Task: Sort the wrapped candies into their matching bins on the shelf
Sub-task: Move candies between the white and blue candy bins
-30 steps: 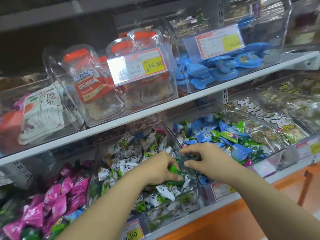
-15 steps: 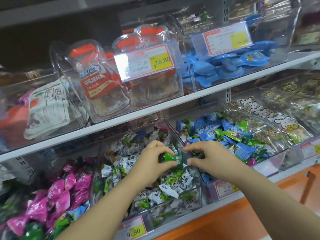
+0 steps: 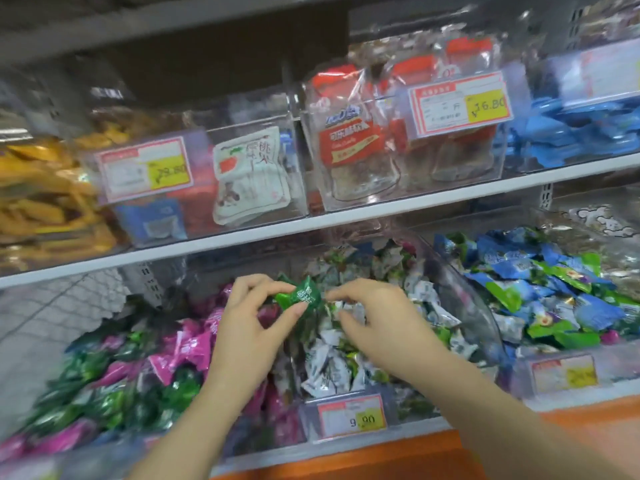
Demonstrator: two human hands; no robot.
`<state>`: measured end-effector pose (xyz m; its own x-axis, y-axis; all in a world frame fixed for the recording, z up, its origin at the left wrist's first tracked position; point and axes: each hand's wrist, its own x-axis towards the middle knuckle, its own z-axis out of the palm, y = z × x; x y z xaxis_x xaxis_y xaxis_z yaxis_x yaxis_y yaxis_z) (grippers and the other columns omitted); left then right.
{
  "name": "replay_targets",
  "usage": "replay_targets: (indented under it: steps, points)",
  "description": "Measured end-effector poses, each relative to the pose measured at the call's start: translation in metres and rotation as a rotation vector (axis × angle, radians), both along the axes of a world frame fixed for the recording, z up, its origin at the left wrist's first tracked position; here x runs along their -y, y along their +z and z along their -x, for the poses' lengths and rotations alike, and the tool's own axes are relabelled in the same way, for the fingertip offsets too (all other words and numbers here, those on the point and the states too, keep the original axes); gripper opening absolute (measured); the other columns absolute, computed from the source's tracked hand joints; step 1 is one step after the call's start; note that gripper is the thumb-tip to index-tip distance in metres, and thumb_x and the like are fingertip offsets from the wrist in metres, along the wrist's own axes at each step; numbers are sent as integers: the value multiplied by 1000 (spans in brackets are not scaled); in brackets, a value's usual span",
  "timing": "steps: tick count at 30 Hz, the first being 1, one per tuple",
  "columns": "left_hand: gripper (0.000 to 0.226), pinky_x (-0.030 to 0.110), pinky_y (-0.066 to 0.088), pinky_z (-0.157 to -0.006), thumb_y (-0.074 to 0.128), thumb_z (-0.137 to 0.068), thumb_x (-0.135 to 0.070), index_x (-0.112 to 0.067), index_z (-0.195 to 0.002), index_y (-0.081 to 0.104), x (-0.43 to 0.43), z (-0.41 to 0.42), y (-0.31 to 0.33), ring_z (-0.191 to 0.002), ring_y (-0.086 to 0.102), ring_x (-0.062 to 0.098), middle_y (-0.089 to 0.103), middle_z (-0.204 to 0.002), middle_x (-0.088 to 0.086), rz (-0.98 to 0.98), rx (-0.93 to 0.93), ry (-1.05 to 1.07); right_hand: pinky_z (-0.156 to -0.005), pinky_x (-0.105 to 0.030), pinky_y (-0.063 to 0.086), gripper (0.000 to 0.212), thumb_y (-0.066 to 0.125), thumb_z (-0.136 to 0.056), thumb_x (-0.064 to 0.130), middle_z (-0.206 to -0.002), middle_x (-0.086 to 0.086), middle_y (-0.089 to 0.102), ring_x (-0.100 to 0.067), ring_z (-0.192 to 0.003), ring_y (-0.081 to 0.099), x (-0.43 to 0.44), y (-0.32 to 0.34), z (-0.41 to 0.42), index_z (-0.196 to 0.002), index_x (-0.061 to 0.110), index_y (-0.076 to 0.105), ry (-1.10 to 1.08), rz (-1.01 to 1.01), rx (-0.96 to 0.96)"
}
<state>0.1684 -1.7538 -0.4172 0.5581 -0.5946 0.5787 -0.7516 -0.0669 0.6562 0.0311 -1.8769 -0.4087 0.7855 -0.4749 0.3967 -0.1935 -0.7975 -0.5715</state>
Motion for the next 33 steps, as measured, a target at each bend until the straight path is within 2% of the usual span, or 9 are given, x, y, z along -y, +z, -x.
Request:
replay_targets:
  steps: [5,8,11,16,20,23,26,30,33]
  points:
    - [26,-2,29,-83,73,-79,-22,-41,-86,58,-59,-40,3,-97,47,-15,45,-101,-13,43,62,211,-100,-30,41,31,56,-92,26,-124,8,58,-12,-112,52,-48,-12,-60,-123,27,60,108,17,-15]
    - [19,0,29,-84,73,-80,-22,-32,-91,61,-96,-67,-2,-94,47,-5,45,-101,-6,38,84,346,-102,-28,39,32,57,-92,26,-128,8,56,-12,-116,51,-65,-22,-81,-123,27,60,140,43,-54]
    - [17,15,36,-90,72,-82,-24,-28,-95,61,-129,-90,-12,-98,46,6,42,-106,-3,45,47,497,-100,-31,42,30,58,-90,26,-126,5,59,-14,-116,52,-70,-32,-94,-120,26,63,41,55,-49]
    - [22,16,30,-84,67,-86,-32,-22,-106,64,-148,-119,-24,-103,50,17,46,-115,4,-70,-61,638,-95,-26,41,27,57,-90,24,-120,6,61,-14,-113,53,-72,-34,-100,-117,24,64,-22,84,-38]
    - [39,34,42,-96,63,-89,-34,-21,-126,58,-143,-134,-26,-114,51,22,49,-133,8,-272,-37,624,-92,-19,38,26,60,-89,25,-117,8,62,-9,-107,54,-70,-36,-97,-115,24,65,2,87,-28]
    - [43,49,34,-108,60,-91,-32,-25,-133,53,-136,-132,-22,-131,41,27,42,-144,9,-293,-58,601,-82,1,31,25,61,-89,21,-109,13,60,1,-95,52,-67,-34,-93,-114,24,66,70,25,-9]
    - [31,51,34,-107,58,-91,-26,-25,-122,61,-122,-112,-11,-116,49,18,51,-131,1,-180,-2,529,-75,9,27,24,61,-90,16,-105,16,56,10,-86,47,-62,-28,-87,-112,21,67,127,-69,25]
    - [19,52,39,-102,58,-91,-21,-27,-106,67,-88,-69,3,-92,54,4,57,-102,-17,-105,76,346,-81,10,22,24,59,-91,21,-111,20,54,9,-99,45,-54,-23,-73,-114,26,66,145,-54,25]
    - [16,50,40,-102,56,-92,-24,-32,-102,66,-59,-43,5,-91,58,2,59,-95,-23,-107,57,230,-87,0,28,25,56,-93,24,-112,23,50,8,-102,42,-41,-21,-56,-116,28,64,110,-36,1]
